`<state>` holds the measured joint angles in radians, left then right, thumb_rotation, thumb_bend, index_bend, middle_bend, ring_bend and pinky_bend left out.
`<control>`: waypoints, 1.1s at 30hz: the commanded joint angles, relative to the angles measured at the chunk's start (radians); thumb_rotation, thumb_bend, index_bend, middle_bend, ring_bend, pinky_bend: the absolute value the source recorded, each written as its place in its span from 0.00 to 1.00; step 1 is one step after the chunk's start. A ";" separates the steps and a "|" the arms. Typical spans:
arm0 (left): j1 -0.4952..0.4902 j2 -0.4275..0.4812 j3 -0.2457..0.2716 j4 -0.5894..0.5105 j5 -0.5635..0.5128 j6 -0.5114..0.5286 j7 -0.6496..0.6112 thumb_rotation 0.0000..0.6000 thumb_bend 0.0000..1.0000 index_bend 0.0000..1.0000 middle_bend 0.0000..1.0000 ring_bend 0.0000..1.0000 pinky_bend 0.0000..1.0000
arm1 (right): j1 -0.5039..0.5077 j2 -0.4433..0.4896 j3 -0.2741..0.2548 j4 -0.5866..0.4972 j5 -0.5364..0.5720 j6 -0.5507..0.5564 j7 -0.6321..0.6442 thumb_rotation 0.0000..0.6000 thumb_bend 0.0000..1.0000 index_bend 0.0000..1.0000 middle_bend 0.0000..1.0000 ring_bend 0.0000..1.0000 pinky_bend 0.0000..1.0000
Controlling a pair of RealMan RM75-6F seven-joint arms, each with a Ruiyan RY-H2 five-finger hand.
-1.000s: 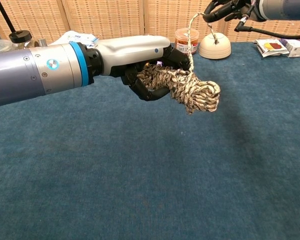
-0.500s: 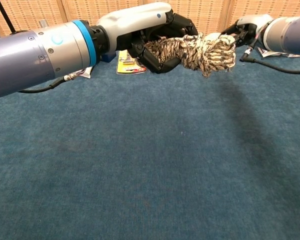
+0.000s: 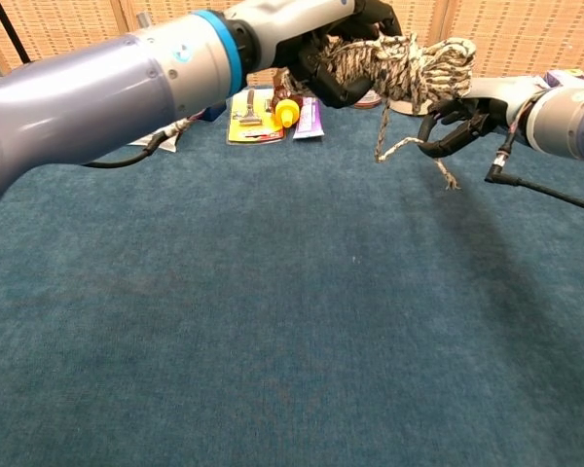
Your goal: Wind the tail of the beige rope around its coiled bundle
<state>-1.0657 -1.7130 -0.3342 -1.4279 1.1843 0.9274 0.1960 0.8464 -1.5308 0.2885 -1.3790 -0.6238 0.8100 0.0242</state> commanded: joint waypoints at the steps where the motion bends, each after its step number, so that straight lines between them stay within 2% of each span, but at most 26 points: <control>1: -0.023 -0.029 -0.021 0.032 -0.041 0.014 0.061 1.00 0.55 0.57 0.45 0.40 0.58 | -0.028 0.021 -0.013 -0.047 -0.037 0.013 0.004 1.00 0.61 0.72 0.00 0.00 0.00; 6: -0.046 -0.060 -0.018 0.118 -0.069 0.038 0.175 1.00 0.55 0.57 0.45 0.40 0.58 | -0.072 0.054 -0.042 -0.125 -0.116 0.031 0.011 1.00 0.61 0.72 0.00 0.00 0.00; 14: -0.048 -0.095 -0.043 0.168 -0.118 0.054 0.169 1.00 0.55 0.57 0.45 0.40 0.58 | -0.119 0.083 -0.074 -0.175 -0.229 0.056 0.015 1.00 0.61 0.73 0.00 0.00 0.00; 23: -0.050 -0.085 -0.067 0.161 -0.137 0.052 0.150 1.00 0.55 0.57 0.45 0.40 0.58 | -0.138 0.053 -0.089 -0.098 -0.243 0.060 0.001 1.00 0.61 0.73 0.00 0.00 0.00; 33: -0.048 -0.063 -0.074 0.150 -0.154 0.046 0.140 1.00 0.55 0.57 0.45 0.40 0.58 | -0.138 0.016 -0.072 0.055 -0.155 0.001 -0.011 1.00 0.61 0.73 0.00 0.00 0.00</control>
<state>-1.1134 -1.7766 -0.4082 -1.2778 1.0303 0.9742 0.3359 0.7071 -1.5057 0.2105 -1.3424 -0.7951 0.8249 0.0178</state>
